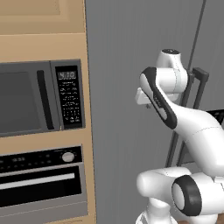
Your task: Take the lemon wedge from the fridge and place it on the plate with fish on the dining counter.
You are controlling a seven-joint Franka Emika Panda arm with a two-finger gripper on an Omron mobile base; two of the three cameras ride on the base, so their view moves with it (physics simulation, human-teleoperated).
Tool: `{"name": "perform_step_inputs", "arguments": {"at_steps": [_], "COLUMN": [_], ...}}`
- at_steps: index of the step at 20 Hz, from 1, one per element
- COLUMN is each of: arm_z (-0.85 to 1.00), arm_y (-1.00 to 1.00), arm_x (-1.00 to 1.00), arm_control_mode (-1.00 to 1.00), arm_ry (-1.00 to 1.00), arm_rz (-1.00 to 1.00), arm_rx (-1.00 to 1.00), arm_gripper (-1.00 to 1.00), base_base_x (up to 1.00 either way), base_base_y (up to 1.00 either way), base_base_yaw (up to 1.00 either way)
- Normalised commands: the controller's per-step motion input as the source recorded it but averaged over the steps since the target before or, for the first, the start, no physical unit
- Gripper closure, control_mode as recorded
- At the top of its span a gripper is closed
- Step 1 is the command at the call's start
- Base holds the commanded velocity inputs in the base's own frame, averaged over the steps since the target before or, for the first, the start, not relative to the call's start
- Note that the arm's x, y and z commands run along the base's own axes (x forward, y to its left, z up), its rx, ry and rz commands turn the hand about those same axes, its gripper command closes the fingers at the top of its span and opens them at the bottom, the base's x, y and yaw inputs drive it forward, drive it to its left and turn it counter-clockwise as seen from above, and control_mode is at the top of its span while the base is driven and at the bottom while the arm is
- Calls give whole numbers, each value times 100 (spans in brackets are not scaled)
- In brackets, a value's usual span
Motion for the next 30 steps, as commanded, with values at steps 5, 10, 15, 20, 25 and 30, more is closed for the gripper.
{"name": "perform_step_inputs", "arguments": {"at_steps": [5, 10, 15, 20, 25, 30], "arm_z": [0, -3, -29, -24, 9, 0], "arm_y": [0, 0, -19, -66, -50, -1], "arm_x": [-5, -8, -97, -66, 10, -4], "arm_control_mode": [-100, -100, -100, -100, -100, -100], "arm_ry": [0, 1, -1, -3, -34, -13], "arm_rz": [0, 0, -3, -9, -14, -2], "arm_rx": [0, 0, 2, 4, 0, 0], "arm_gripper": [-100, -100, -100, -100, -100, -100], "base_base_x": [0, 0, 0, 0, 0, 0], "base_base_y": [0, 0, 0, 0, 0, 0], "base_base_yaw": [0, 0, 0, 0, 0, 0]}}
